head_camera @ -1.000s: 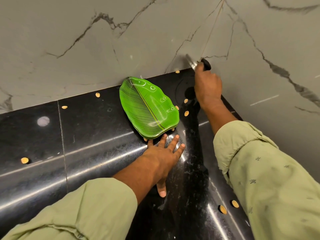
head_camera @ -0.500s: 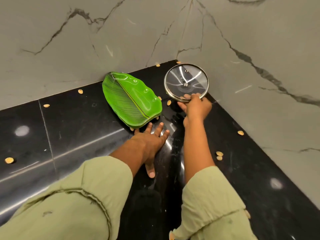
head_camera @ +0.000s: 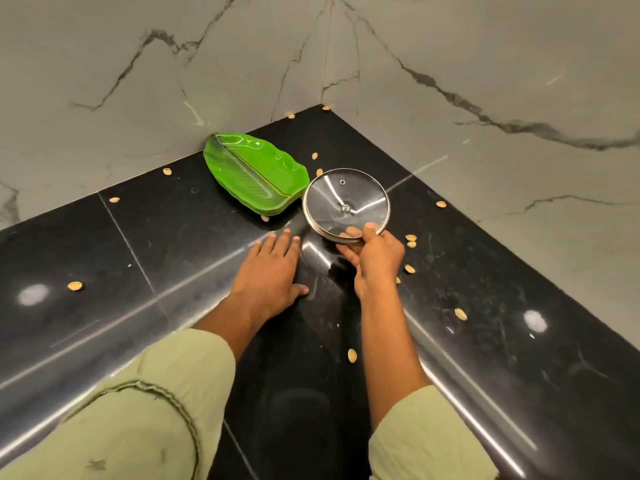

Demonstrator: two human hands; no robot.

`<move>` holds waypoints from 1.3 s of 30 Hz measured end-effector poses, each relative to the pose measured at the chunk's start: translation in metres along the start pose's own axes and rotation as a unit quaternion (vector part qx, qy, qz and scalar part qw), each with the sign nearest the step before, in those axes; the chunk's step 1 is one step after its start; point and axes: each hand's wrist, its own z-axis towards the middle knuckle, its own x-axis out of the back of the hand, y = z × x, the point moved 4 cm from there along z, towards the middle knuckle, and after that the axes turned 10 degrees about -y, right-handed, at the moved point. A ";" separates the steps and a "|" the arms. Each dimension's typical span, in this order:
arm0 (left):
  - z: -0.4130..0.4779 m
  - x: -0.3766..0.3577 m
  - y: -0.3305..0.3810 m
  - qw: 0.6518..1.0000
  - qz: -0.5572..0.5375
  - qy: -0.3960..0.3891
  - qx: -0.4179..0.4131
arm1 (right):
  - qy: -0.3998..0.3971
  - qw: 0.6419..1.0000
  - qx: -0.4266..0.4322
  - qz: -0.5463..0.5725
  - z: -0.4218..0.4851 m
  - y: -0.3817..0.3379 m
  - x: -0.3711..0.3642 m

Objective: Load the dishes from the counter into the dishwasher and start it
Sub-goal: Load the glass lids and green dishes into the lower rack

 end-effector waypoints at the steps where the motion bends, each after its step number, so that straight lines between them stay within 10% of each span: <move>1: -0.012 -0.007 -0.001 1.000 0.000 0.001 0.000 | -0.001 1.000 0.004 -0.001 -0.012 0.002 0.003; 39: -0.436 -0.116 0.044 0.975 0.052 0.189 -0.105 | 0.054 0.997 0.047 -0.008 -0.514 0.096 0.205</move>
